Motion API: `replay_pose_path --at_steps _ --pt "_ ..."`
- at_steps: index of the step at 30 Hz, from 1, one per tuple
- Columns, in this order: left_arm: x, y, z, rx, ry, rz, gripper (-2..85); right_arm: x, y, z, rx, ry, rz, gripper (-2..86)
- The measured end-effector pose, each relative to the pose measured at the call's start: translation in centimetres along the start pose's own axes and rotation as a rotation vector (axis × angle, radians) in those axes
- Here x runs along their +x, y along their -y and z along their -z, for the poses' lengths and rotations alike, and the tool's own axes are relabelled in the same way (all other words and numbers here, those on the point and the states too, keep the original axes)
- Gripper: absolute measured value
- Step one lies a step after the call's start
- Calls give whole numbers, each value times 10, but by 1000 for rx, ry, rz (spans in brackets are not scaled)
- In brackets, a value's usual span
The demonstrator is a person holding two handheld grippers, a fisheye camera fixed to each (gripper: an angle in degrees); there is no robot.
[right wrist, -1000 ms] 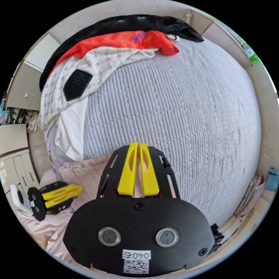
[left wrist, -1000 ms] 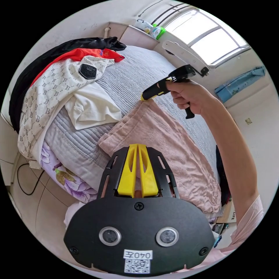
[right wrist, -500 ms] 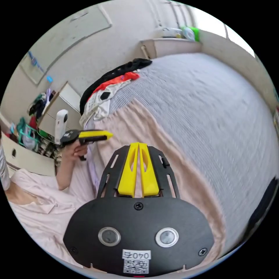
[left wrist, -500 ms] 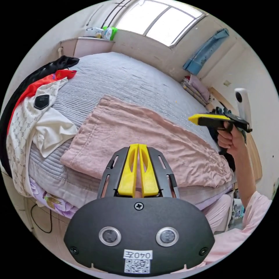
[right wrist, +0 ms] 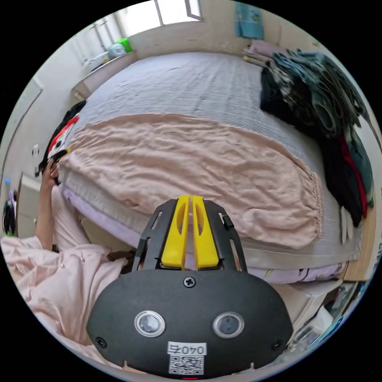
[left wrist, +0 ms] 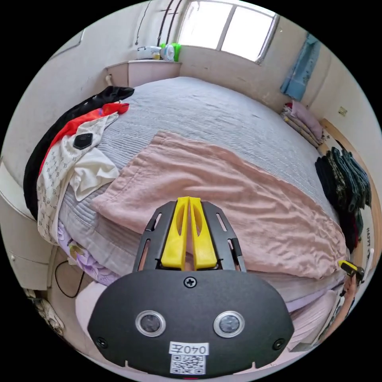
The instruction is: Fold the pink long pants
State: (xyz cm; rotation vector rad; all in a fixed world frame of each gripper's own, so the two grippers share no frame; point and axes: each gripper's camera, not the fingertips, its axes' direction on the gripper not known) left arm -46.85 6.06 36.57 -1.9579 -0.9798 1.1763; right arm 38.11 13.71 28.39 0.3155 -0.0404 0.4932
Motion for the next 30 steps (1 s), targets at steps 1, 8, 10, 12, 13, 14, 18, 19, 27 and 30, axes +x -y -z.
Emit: replay_pose_path --at_steps 1,8,10,12,13,14,18,19,27,30 --pt "15 -8 6 20 -41 -31 -9 -25 -11 5 25 19 77 44" --pt "236 -130 13 -86 -271 -672 -9 -122 -54 -1 64 -270 424 78" --pt "264 -151 12 -107 -335 -738 -9 -122 -58 1 77 -321 438 54" --pt "290 -168 4 -147 -416 -774 -9 -116 -57 6 80 -304 431 17" --pt "295 -170 1 -161 -430 -777 -9 -109 -55 14 99 -273 415 1" --pt "303 -175 -5 -186 -458 -783 -9 -101 -53 24 128 -225 393 -4" --pt "322 -184 -28 -203 -498 -774 -9 -79 -47 53 197 -100 334 -9" --pt "324 -185 -33 -206 -495 -771 -8 -74 -47 60 214 -80 319 -9" --pt "356 -202 -82 -246 -490 -801 19 -64 -60 94 257 -28 318 -10" --pt "361 -205 -93 -232 -555 -764 60 -60 -68 109 269 -2 318 -10"
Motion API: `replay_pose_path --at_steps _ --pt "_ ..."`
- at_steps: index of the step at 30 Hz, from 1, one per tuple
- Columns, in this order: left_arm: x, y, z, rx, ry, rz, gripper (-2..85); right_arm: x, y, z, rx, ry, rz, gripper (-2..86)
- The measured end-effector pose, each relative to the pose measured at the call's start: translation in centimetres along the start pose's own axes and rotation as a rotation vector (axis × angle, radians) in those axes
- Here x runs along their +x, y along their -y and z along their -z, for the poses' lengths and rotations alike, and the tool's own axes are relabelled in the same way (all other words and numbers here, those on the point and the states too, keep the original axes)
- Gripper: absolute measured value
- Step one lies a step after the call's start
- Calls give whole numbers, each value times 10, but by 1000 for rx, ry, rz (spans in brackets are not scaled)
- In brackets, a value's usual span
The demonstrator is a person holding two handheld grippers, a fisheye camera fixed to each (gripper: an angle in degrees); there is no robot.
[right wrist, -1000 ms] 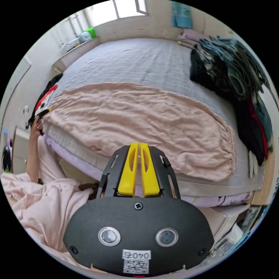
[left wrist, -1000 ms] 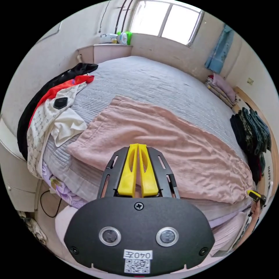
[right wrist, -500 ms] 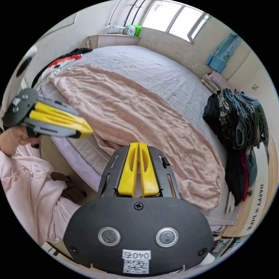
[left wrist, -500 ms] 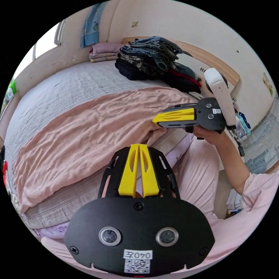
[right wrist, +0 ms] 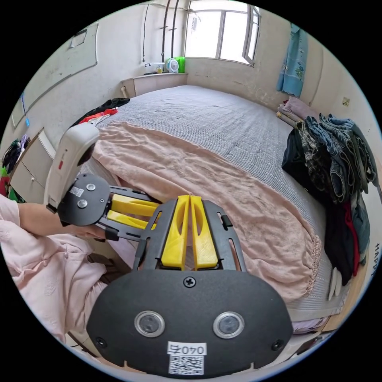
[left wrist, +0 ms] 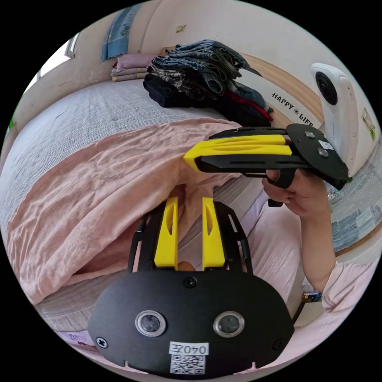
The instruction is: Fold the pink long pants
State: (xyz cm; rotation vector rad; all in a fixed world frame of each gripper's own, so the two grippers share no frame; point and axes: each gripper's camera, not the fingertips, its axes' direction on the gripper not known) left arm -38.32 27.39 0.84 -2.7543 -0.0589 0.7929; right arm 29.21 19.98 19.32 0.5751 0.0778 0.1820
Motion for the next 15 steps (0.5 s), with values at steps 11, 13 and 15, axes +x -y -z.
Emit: replay_pose_path --at_steps 11,13,15 --pt "-18 -9 -39 9 -89 102 58 14 -14 48 58 135 -41 -10" --pt "-21 -15 -43 7 -152 108 35 13 -15 52 56 136 -35 -10" --pt "-18 -29 -38 64 -223 81 7 11 -15 56 51 135 -28 -10"
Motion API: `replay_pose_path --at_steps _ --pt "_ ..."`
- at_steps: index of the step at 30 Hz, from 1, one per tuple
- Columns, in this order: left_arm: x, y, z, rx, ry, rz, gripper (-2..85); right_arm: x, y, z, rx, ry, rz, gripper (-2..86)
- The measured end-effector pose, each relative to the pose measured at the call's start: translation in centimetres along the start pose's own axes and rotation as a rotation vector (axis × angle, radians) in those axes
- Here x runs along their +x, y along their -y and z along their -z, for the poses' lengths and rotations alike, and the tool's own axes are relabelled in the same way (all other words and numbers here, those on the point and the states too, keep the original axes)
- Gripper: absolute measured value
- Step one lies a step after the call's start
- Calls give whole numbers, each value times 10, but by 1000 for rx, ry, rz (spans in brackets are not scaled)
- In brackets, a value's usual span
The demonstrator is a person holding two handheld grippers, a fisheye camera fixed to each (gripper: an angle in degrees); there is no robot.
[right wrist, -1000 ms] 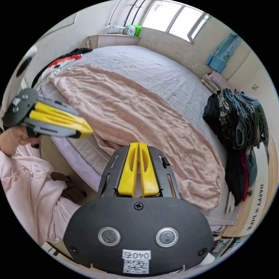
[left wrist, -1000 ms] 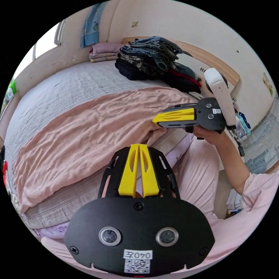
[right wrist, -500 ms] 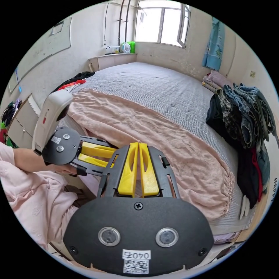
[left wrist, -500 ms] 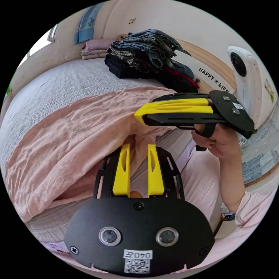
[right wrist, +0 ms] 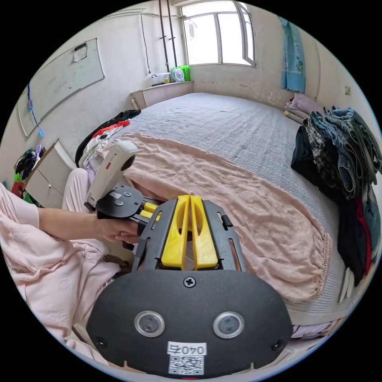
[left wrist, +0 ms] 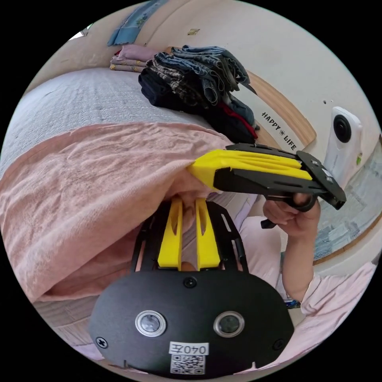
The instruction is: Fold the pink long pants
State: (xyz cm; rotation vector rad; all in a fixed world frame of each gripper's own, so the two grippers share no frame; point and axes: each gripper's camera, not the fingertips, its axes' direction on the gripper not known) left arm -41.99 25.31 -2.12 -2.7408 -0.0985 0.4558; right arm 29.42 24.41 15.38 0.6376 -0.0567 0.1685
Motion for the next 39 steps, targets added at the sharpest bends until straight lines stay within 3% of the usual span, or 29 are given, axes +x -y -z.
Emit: replay_pose_path --at_steps 5,12,17,25,31,39 --pt "28 -44 8 52 13 -93 -2 -5 -6 21 -14 22 24 -10" --pt "87 -113 -16 64 258 -298 9 -8 -13 39 -33 44 -27 -9" --pt "122 -148 -41 39 438 -458 21 -29 0 13 -182 -17 28 -10" --pt "144 -178 -46 25 479 -548 14 -62 14 -32 -357 -132 116 -10" --pt "158 -190 -49 26 505 -585 12 -68 19 -35 -384 -65 113 -10" --pt "182 -218 -7 41 494 -861 -7 -67 19 -78 -595 -14 141 -10"
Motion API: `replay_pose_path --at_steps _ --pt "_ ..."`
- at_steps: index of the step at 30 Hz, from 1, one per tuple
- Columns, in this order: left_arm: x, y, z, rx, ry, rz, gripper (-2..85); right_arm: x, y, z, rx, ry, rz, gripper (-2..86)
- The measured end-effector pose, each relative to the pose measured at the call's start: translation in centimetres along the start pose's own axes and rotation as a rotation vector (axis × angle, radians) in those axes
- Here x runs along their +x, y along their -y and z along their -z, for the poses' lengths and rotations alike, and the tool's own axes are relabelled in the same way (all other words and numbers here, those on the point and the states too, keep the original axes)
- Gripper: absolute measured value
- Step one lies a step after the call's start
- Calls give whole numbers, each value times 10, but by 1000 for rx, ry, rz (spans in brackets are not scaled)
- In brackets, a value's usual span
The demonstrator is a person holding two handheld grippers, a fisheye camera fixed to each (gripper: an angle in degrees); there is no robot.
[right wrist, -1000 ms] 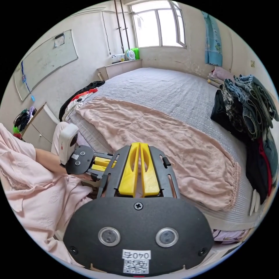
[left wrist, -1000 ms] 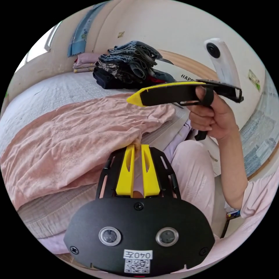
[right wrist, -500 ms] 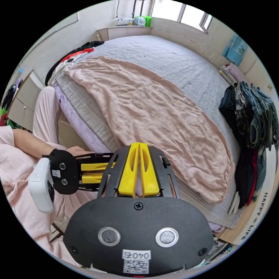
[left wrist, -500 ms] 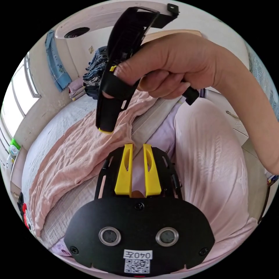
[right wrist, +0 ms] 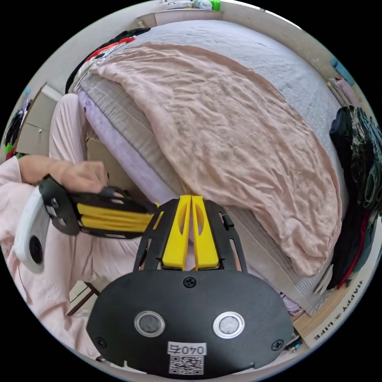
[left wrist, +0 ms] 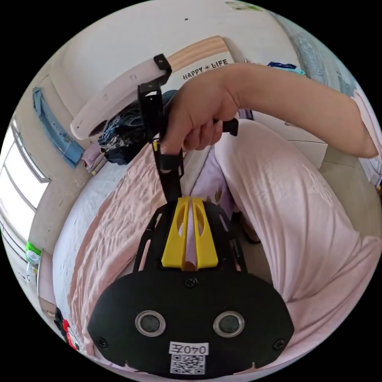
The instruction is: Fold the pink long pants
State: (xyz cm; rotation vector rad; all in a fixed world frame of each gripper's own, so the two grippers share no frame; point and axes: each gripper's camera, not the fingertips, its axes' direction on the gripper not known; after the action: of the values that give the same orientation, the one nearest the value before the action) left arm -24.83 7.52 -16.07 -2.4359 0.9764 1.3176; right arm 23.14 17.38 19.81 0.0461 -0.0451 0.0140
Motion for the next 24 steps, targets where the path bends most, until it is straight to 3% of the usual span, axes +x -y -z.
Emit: replay_pose_path --at_steps 4,8,13,16,18,21,24 --pt "-24 -17 30 -26 145 5 -8 3 -5 17 -12 11 -2 -10" --pt "-83 -37 45 -111 286 164 -9 -2 1 47 160 -6 -22 -10" --pt "-153 -53 42 -244 313 382 -9 -3 28 21 71 -62 -25 -10" --pt "-183 -75 16 -459 214 455 -9 1 24 8 3 9 -4 -10" --pt "-196 -73 49 -320 255 517 -9 4 17 10 -89 70 20 -10" --pt "-217 -59 88 -221 362 536 -9 10 4 42 28 -58 -37 -10" --pt "-251 -59 86 -286 417 556 -9 27 9 67 192 -19 -102 -10"
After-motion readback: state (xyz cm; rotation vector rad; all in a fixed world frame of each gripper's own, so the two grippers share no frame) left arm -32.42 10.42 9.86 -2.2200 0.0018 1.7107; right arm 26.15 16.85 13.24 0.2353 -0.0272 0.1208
